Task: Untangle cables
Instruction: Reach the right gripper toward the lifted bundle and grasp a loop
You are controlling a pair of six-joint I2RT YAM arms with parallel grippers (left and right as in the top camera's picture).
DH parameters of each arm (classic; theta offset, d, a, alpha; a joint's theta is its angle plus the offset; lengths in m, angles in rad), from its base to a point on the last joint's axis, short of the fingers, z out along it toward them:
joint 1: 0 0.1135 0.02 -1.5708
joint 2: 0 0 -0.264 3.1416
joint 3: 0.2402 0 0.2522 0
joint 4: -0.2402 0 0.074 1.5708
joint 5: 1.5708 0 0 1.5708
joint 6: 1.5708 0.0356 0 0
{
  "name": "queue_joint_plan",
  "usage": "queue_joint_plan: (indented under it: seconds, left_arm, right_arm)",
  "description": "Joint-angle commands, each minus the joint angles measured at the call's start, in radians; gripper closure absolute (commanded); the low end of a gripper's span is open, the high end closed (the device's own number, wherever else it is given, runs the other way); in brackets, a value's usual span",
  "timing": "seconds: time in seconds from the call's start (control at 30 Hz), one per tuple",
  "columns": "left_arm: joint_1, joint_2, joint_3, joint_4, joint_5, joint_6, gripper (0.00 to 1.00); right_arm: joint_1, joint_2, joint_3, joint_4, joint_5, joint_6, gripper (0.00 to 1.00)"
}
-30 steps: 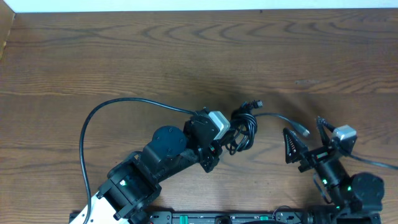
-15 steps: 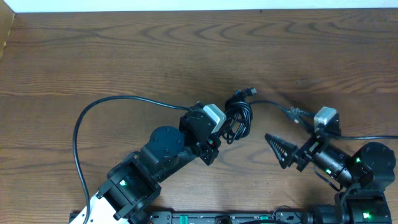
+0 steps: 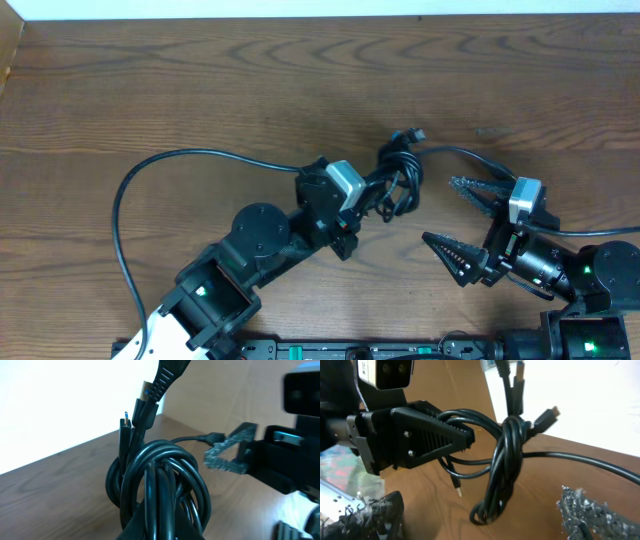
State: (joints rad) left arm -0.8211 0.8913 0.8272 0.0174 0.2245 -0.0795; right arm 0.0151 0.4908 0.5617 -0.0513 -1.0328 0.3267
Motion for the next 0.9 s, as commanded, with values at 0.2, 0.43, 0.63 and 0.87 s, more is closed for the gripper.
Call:
queue_joint_plan:
  seconds: [0.2,0.43,0.63,0.87]
  left_arm:
    - [-0.003,0.058,0.022,0.09,0.24,-0.013,0.93]
    - [-0.008,0.065,0.022,0.134,0.284,-0.023,0.92]
    - [-0.01,0.065,0.022,0.162,0.3,-0.024,0.92]
    - [-0.01,0.065,0.022,0.169,0.318,-0.031,0.93]
  right_arm:
    - [-0.007,0.0,0.019,0.003,-0.017,0.055,0.18]
    - [-0.007,0.0,0.019,0.003,-0.016,0.054,0.33]
    - [-0.007,0.0,0.019,0.003,-0.013,0.053,0.55]
    - [-0.007,0.0,0.019,0.003,-0.013,0.053,0.87]
